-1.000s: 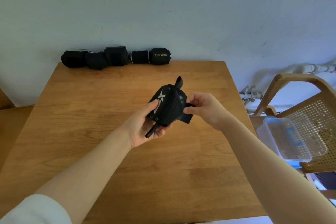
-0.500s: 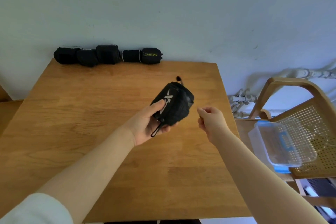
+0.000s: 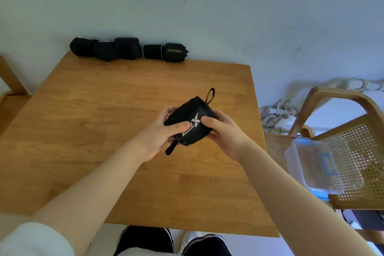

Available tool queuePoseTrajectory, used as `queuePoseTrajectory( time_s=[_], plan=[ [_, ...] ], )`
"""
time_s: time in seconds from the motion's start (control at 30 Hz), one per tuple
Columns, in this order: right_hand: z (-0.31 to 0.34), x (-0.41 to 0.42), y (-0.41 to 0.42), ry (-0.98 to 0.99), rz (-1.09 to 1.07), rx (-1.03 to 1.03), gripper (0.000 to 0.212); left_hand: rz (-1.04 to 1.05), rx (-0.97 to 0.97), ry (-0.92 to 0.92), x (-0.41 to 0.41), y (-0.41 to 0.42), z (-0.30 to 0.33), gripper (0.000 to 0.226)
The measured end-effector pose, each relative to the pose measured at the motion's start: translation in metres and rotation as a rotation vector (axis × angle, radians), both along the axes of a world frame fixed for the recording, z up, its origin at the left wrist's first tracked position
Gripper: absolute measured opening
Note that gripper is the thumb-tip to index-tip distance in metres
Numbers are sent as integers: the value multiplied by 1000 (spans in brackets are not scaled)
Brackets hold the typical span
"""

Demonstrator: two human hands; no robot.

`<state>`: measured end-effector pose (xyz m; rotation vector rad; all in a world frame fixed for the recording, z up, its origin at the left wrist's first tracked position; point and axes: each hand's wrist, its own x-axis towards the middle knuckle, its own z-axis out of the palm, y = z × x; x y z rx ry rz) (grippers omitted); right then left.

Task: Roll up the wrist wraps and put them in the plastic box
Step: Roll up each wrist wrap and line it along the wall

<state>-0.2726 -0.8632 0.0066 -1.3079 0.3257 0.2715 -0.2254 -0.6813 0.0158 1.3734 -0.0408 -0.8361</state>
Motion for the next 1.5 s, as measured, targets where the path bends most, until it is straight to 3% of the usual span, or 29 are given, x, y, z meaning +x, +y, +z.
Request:
queuePoseTrajectory(
  time_s=[0.17, 0.3, 0.47, 0.6, 0.77, 0.9, 1.07, 1.27, 1.33, 1.5],
  plan=[
    [7, 8, -6, 12, 154, -144, 60, -23, 139, -97, 4, 4, -5, 69],
    [13, 24, -1, 43, 166, -211, 31, -67, 278, -289, 13, 0, -3, 66],
    [13, 58, 12, 45, 154, -300, 42, -48, 268, -341, 42, 1, -8, 76],
    [7, 107, 19, 12, 2, -380, 51, -102, 291, -367, 92, 0, -10, 94],
    [-1, 172, 15, -22, -193, -574, 55, -148, 501, -569, 186, 20, -4, 67],
    [-5, 217, 13, -36, -182, -803, 62, -139, 708, -806, 257, 16, -5, 57],
    [-15, 258, 1, -20, -158, -1067, 75, -285, 831, -1031, 333, -14, -30, 62],
    [-32, 293, -12, 25, -184, -1136, 74, -516, 1030, -1144, 374, -46, -69, 91],
    [-39, 299, -15, 39, -163, -1151, 74, -504, 1049, -1138, 375, -55, -79, 96],
    [-58, 293, -20, 90, -130, -1168, 74, -416, 1136, -1258, 371, -63, -86, 80]
  ],
)
